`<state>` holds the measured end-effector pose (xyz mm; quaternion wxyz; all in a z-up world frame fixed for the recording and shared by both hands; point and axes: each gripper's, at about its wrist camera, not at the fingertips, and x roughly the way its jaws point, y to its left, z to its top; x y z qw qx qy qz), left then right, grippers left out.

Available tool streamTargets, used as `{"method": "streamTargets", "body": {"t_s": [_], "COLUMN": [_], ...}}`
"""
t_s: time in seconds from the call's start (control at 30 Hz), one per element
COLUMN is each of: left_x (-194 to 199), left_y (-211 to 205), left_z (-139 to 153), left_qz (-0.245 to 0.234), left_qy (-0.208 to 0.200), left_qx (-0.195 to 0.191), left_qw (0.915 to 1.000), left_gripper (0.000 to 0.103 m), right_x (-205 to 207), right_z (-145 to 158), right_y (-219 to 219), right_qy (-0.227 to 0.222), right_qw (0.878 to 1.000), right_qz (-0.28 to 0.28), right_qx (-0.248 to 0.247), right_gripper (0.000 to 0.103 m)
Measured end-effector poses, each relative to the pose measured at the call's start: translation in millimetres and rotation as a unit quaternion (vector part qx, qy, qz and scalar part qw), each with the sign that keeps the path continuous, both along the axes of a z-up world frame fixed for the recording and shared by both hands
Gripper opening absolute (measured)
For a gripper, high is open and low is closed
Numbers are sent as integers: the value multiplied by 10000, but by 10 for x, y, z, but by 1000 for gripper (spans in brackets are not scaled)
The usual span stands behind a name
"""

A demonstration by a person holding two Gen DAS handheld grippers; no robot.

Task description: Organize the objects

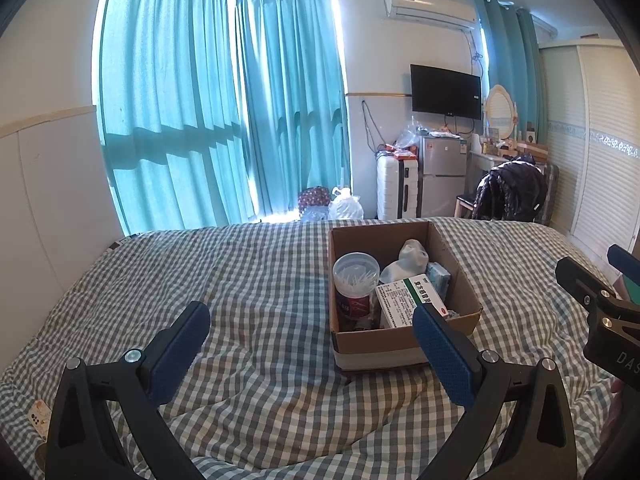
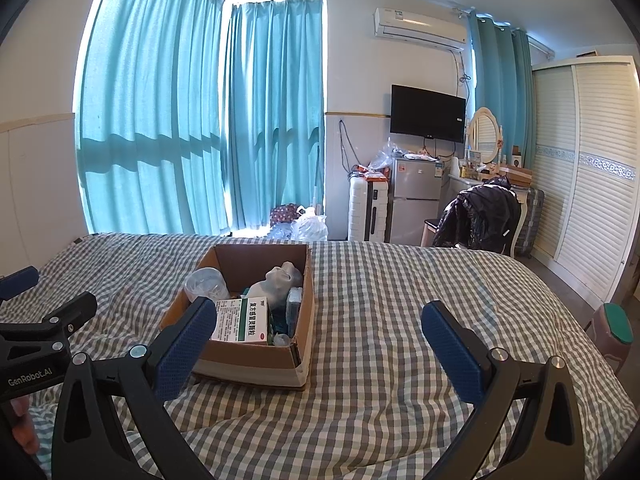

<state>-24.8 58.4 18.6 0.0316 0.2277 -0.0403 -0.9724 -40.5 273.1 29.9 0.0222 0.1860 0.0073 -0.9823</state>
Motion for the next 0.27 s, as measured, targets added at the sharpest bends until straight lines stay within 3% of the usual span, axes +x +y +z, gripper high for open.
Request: {"method": "streamTargets", "body": {"t_s": [0.27], "left_x": [17], "left_y": [-12], "left_z": [1], "left_qz": [4], "left_qy": [23], "left_qx": [21], "left_qw": [10000], "left_gripper": [103], "right_x": [8], "right_z": [-10], "right_y": [-12], "right_qy": [-12], "right_qw": [10000], "right_qz": [-15], "right_qx": [6], "right_gripper": [103]}}
